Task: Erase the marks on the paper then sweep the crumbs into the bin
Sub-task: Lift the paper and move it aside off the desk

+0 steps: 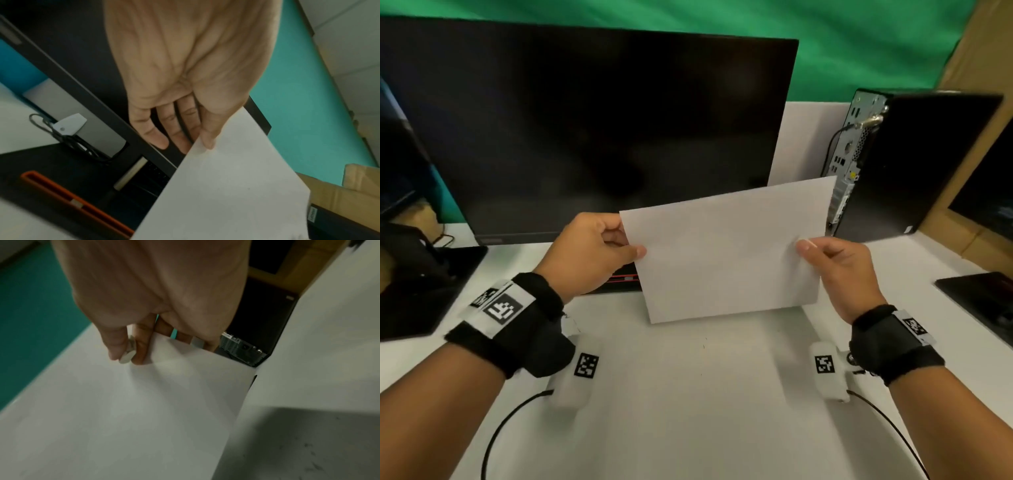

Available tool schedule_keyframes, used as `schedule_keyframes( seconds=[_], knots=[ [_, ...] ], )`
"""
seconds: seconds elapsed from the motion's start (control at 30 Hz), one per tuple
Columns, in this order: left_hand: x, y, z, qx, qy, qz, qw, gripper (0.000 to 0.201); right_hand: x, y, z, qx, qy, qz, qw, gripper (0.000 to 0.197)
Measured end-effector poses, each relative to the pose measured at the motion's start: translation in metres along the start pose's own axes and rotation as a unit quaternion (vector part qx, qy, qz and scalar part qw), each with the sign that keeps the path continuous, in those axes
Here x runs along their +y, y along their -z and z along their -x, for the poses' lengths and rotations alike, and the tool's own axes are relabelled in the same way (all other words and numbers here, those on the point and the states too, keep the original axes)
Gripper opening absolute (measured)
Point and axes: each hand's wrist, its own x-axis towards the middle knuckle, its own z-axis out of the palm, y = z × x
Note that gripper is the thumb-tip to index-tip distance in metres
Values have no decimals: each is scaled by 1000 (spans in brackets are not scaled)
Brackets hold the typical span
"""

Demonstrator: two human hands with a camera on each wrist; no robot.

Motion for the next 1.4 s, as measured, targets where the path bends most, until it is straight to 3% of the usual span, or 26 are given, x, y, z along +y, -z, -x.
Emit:
schedule_keyframes(
  seconds=[0.23,0.4,0.5,0.77,0.97,1.1,1.2,1.3,1.4],
  knots=[
    [-1,-12,1,51,-21,26,998,12,-3,20,8,-6,22,66,998,17],
    [7,-20,-3,75,-31,37,996,15,-8,29,10,-3,23,68,997,24],
    [9,-22,-5,77,-35,42,996,22,-9,33,8,4,29,75,997,19],
    [6,-14,3,72,-32,51,996,22,-17,35,8,-37,32,97,994,18],
    [-5,12,19,95,28,115,988,19,-38,2,3,-40,41,92,994,10],
    [-40,51,44,195,121,178,957,12,-53,-57,7,-4,90,222,971,28],
    [-79,84,80,276,189,199,921,9,-72,-133,32,-106,125,247,955,26],
    [-114,107,116,344,247,218,880,17,-80,-207,49,-253,102,185,944,41],
    [-138,121,147,398,303,240,832,24,-81,-280,57,-402,74,236,882,38]
  ],
)
